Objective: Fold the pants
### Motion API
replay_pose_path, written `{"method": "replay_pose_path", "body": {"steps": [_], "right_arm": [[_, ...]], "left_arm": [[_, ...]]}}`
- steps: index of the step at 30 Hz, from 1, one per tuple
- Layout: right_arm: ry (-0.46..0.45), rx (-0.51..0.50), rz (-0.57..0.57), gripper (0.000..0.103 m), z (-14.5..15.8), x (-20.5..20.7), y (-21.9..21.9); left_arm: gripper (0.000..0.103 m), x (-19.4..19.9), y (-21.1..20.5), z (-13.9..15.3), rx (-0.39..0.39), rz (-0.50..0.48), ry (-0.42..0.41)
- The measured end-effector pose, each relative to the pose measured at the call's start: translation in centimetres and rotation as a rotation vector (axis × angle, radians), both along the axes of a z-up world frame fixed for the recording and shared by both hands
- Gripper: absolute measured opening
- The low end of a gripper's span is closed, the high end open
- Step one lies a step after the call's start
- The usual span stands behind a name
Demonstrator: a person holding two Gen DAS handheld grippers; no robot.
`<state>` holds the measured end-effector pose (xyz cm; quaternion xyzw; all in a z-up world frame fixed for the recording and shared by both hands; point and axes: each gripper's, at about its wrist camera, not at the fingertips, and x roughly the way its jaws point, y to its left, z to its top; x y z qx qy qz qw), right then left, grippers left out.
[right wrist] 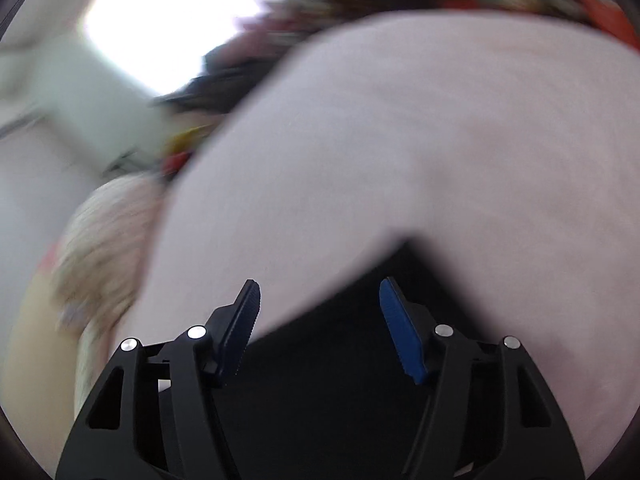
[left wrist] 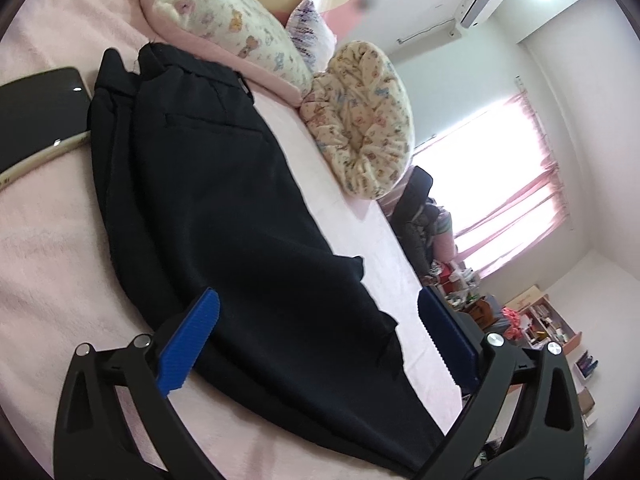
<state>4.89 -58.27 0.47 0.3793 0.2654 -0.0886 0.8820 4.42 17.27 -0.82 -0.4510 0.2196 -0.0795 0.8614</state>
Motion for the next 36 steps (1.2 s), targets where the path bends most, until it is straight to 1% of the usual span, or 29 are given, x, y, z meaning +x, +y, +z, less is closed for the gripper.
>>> {"method": "replay_pose_path", "body": {"steps": [2, 3, 4, 5, 7, 8, 9, 11, 14, 16, 17, 19, 21, 22, 23, 24, 25, 27, 28, 31, 32, 33, 35, 36], "right_arm": [[-0.046, -0.115, 0.133, 0.067, 2.8, 1.0, 4.4], [-0.060, -0.153, 0.249, 0.068, 3.8, 2.2, 7.5], [-0.056, -0.160, 0.356, 0.068, 4.4, 3.6, 10.5], [-0.052, -0.158, 0.423, 0.068, 4.8, 4.6, 12.6], [-0.057, -0.142, 0.582, 0.068, 5.5, 7.5, 19.0], [-0.054, -0.137, 0.615, 0.068, 5.7, 8.5, 20.6], [-0.048, -0.134, 0.682, 0.068, 6.0, 10.4, 24.0], [-0.028, -0.150, 0.748, 0.068, 6.1, 12.1, 28.5], [0.011, -0.222, 0.854, 0.067, 6.4, 15.6, 36.7], [0.050, -0.262, 0.896, 0.067, 6.4, 17.8, 40.6], [0.074, -0.280, 0.912, 0.066, 6.1, 19.2, 41.8], [0.137, -0.324, 0.943, 0.065, 5.4, 19.8, 44.7], [0.212, -0.374, 0.960, 0.061, 3.7, 21.3, 46.6], [0.267, -0.415, 0.963, 0.061, 2.7, 22.1, 47.6], [0.303, -0.435, 0.969, 0.061, 2.2, 22.5, 48.7], [0.326, -0.435, 0.983, 0.056, 1.7, 22.7, 49.1], [0.363, -0.426, 1.013, 0.048, 0.8, 22.8, 49.6], [0.411, -0.422, 1.040, 0.002, -0.3, 22.7, 50.4], [0.420, -0.445, 1.026, 0.002, -0.5, 22.5, 50.6], [0.379, -0.470, 0.954, 0.002, -0.1, 22.3, 50.2], [0.364, -0.451, 0.919, 0.002, 0.1, 22.5, 49.7], [0.340, -0.415, 0.860, 0.002, 0.2, 22.6, 48.8], [0.327, -0.395, 0.813, 0.002, -0.3, 22.6, 47.8], [0.327, -0.381, 0.812, 0.002, -0.7, 22.5, 47.7]], "left_arm": [[0.101, -0.3, 0.6, 0.2, -0.013, 0.002, -0.023], [0.101, -0.5, 0.8, 0.3, -0.023, 0.002, -0.031], [0.101, -0.5, 1.1, 0.3, -0.035, -0.001, -0.037], [0.101, -0.5, 1.3, 0.3, -0.052, -0.008, -0.041], [0.101, -0.5, 1.7, 0.0, -0.086, -0.026, -0.044], [0.101, -0.4, 1.8, 0.0, -0.102, -0.041, -0.046], [0.101, -0.4, 1.9, -0.1, -0.113, -0.055, -0.047], [0.101, -0.3, 2.1, -0.2, -0.128, -0.087, -0.051], [0.101, -0.5, 2.4, 0.1, -0.135, -0.126, -0.081], [0.101, -0.7, 2.4, 0.5, -0.124, -0.157, -0.105], [0.101, -0.8, 2.5, 0.6, -0.120, -0.166, -0.114], [0.101, -1.2, 2.8, 0.8, -0.115, -0.175, -0.131], [0.101, -1.4, 3.2, 0.8, -0.124, -0.174, -0.137], [0.101, -1.5, 3.5, 0.8, -0.129, -0.173, -0.137], [0.101, -1.6, 3.8, 0.6, -0.139, -0.171, -0.133], [0.101, -1.6, 4.1, 0.5, -0.151, -0.170, -0.129], [0.101, -1.6, 4.4, 0.3, -0.162, -0.169, -0.125], [0.101, -1.6, 5.0, 0.0, -0.186, -0.164, -0.118], [0.101, -1.5, 5.3, -0.3, -0.208, -0.161, -0.113], [0.101, -1.3, 5.7, -0.9, -0.258, -0.161, -0.097], [0.101, -1.2, 5.7, -0.9, -0.261, -0.163, -0.091], [0.101, -1.2, 5.6, -0.9, -0.256, -0.162, -0.087], [0.101, -1.2, 5.4, -0.7, -0.229, -0.162, -0.088], [0.101, -1.2, 5.3, -0.5, -0.212, -0.162, -0.092]]}}
